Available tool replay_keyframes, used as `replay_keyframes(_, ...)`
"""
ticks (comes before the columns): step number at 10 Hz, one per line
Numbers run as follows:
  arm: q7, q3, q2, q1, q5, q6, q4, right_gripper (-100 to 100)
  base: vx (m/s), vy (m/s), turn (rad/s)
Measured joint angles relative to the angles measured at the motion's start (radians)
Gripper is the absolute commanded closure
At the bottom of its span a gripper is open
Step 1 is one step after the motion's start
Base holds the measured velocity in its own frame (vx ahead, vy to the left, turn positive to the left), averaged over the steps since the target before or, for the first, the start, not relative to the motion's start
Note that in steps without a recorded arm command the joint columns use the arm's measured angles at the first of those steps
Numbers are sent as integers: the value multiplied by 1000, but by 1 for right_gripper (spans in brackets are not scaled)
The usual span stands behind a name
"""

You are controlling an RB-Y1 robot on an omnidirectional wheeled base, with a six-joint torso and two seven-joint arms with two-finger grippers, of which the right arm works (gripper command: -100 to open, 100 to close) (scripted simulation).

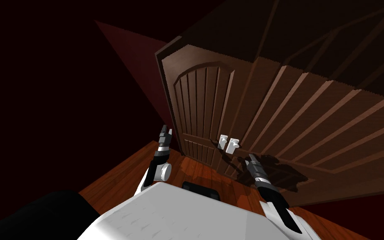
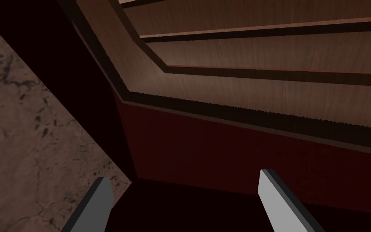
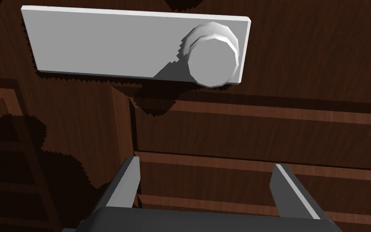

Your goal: Pull the door open

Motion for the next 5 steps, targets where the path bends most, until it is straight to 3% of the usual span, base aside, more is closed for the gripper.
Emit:
replay_keyframes(1,-11,12,-4,11,1,-6,-17,-100,-69,57,6)
replay_keyframes(2,-14,14,-4,12,1,-7,-19,-100,-37,-29,-186)
replay_keyframes(4,-12,-16,-18,24,-6,14,-14,-100,-25,-74,-119)
replay_keyframes(5,-11,-33,-26,30,-10,13,4,-100,83,-108,-97)
